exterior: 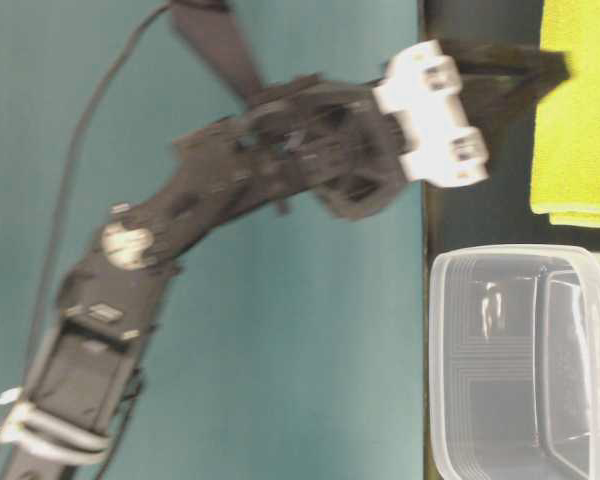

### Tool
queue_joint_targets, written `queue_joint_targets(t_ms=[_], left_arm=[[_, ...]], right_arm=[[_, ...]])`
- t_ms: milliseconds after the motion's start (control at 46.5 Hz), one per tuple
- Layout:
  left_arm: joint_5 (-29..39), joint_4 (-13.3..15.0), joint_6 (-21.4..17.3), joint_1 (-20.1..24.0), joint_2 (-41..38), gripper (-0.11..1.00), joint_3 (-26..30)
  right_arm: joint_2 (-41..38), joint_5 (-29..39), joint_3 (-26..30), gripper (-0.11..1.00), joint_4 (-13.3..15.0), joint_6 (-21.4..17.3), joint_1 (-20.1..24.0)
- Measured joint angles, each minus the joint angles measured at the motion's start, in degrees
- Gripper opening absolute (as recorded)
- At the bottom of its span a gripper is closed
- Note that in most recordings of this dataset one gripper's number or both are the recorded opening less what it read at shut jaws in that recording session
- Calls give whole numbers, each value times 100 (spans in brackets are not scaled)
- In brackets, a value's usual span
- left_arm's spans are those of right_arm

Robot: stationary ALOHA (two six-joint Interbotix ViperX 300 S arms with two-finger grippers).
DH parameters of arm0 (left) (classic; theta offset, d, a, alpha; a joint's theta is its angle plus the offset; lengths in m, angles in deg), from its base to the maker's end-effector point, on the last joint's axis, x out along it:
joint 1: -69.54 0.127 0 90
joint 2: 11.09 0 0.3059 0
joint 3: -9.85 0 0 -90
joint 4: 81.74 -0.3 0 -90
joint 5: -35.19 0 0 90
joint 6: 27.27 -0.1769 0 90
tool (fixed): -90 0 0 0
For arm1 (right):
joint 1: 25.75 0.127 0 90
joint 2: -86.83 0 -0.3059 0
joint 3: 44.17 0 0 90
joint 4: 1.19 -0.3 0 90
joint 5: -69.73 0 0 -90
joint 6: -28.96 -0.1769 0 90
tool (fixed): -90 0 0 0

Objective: Place the yellow towel into the container with the left arm.
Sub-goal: 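Lower the left gripper and pinch the yellow towel's edge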

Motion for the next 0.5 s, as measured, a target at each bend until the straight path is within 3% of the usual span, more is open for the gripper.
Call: queue_joint_targets(t_ms=[323, 387, 495], left_arm=[[-185, 0, 9, -149, -457, 86, 88], [-185, 0, 9, -167, -457, 75, 88], [-185, 0, -35, -255, -457, 44, 70]], right_arm=[[9, -18, 9, 74, -9, 0, 0], [9, -18, 9, 74, 0, 18, 0], [9, -18, 9, 73, 0, 18, 0]])
